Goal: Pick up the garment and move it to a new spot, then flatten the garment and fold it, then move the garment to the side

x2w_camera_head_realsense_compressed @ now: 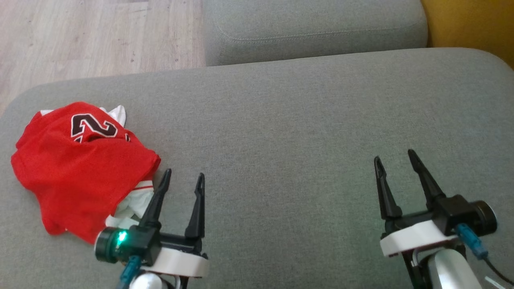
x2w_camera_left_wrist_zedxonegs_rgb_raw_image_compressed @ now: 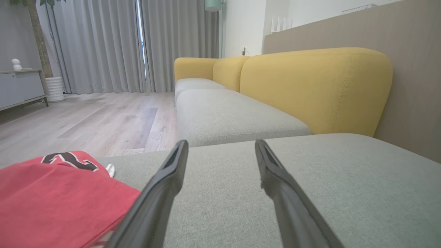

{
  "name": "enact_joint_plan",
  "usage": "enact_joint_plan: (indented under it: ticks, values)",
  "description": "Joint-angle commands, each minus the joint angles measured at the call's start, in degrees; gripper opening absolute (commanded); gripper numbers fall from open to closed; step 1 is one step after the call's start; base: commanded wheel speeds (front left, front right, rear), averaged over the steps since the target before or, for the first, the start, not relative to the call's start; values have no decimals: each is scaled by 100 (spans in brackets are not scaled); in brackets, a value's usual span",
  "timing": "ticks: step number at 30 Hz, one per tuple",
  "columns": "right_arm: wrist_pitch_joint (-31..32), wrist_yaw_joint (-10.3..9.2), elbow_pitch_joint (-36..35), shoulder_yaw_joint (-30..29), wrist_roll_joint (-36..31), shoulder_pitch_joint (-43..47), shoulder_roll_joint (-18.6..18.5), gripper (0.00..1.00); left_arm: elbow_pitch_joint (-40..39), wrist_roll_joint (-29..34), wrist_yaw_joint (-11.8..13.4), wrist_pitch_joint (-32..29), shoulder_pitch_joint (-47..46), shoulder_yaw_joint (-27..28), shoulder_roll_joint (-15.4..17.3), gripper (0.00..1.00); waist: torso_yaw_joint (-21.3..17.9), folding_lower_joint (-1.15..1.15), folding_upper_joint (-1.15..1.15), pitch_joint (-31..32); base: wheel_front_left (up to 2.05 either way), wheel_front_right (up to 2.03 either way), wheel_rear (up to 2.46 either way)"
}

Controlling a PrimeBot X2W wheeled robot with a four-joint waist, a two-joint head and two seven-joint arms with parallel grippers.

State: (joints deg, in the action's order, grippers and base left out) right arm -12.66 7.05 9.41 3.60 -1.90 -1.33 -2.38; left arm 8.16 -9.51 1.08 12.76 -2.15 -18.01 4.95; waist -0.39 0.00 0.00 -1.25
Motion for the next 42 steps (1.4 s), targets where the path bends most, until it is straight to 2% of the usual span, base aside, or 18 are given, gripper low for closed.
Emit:
enact_joint_plan:
  ticks: [1, 9, 14, 18, 42]
  values:
    - [-103, 41, -230, 155, -32, -287, -47, 100, -250, 66, 10, 92, -243, 216, 2, 100, 6, 0, 0, 1, 0, 0, 0]
    - [-234, 44, -222, 131, 669, -221, -50, 100, -463, 105, -296, 224, -96, 511, -145, 100, 31, 0, 0, 21, 0, 0, 0]
    - [-234, 44, -80, 168, 1281, -155, -50, 100, -308, -51, -485, 224, 1, 612, -190, 100, 32, 0, 0, 30, 0, 0, 0]
    - [-234, 44, 4, 227, 1330, -151, -50, 100, -107, -74, -568, 224, 4, 604, -201, 100, 30, 0, 0, 23, 0, 0, 0]
    - [-234, 44, 76, 309, 1381, -149, -50, 100, -31, -155, -506, 224, -27, 552, -207, 100, 48, 0, 0, 47, 0, 0, 0]
